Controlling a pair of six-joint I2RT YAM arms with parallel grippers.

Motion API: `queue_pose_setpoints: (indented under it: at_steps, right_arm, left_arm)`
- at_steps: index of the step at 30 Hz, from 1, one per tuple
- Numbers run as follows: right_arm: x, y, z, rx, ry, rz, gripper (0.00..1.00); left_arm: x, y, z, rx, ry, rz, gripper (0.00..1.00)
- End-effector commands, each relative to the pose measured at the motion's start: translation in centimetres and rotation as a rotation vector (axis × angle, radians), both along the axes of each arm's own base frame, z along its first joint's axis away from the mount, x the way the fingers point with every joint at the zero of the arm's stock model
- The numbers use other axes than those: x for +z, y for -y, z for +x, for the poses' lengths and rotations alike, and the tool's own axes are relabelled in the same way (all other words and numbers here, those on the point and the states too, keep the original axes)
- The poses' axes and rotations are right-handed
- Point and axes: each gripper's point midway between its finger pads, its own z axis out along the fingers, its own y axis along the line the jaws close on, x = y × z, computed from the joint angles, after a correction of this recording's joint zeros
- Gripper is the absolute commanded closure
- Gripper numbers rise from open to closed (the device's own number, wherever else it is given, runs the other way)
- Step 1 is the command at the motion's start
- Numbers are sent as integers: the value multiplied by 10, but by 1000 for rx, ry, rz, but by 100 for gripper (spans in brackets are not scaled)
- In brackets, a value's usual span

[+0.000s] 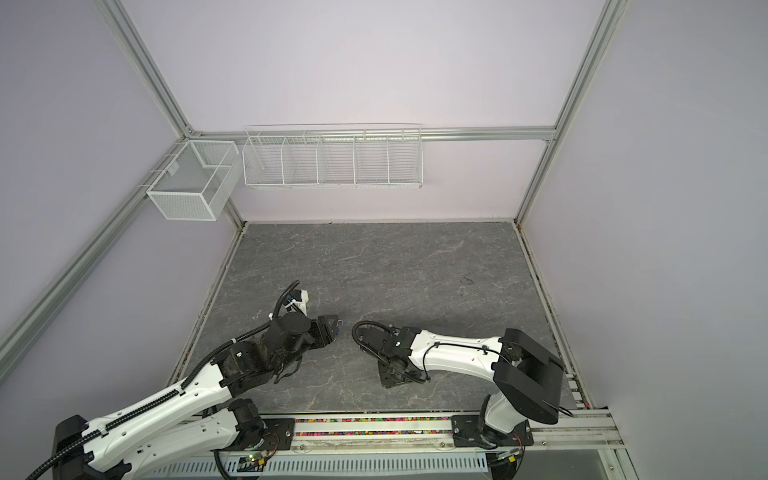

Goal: Unlock with the key

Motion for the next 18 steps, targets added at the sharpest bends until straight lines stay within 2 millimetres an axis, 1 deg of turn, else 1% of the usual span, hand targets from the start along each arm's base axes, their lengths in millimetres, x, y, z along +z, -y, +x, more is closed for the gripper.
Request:
queue_pose_setpoints:
  at_steps: [1, 4, 7, 12, 18]
  right_arm:
    - [0, 1, 4, 56, 18, -30, 64]
    - [-5, 1, 2, 70, 6, -48, 70]
    - [-12, 1, -1, 74, -12, -45, 71]
    - [-15, 5, -1, 85, -9, -65, 74]
    - [-22, 11, -1, 97, -12, -96, 80]
  left_arm:
    - [2, -4, 2, 30, 7, -22, 34]
    - [4, -3, 3, 32, 9, -27, 34]
    - [3, -2, 3, 35, 2, -33, 34]
    - [1, -2, 3, 41, -4, -40, 34]
    - [0, -1, 3, 47, -14, -49, 34]
